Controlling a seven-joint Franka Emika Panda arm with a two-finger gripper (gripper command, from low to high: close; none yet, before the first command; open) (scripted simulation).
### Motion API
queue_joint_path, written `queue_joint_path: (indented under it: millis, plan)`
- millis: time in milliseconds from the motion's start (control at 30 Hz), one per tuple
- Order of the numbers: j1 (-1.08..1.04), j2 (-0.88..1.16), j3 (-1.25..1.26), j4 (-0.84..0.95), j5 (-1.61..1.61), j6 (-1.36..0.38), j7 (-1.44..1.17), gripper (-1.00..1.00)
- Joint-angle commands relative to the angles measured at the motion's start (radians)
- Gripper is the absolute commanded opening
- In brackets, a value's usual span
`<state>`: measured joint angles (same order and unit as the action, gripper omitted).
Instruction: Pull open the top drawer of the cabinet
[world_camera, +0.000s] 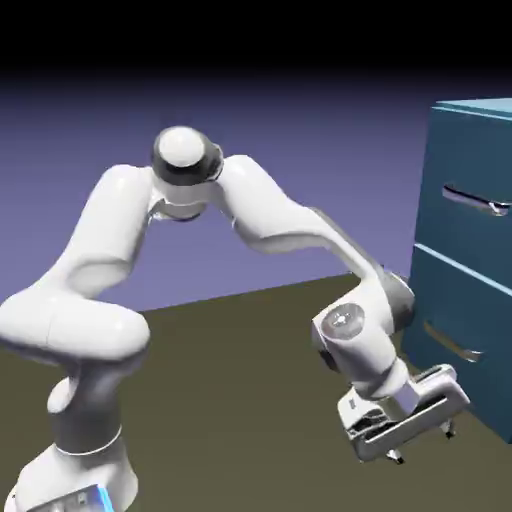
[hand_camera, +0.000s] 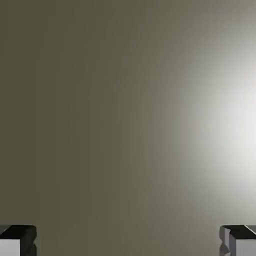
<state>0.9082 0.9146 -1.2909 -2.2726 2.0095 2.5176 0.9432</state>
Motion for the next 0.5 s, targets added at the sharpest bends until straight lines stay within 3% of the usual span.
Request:
queue_joint_path:
  millis: [0, 467]
  plan:
    - [0.019, 0.032, -0.028, 0.012, 0.044, -0.011, 0.004, 0.00]
    - [0.291, 0.482, -0.419, 0.174, 0.652, -0.169, 0.066, 0.00]
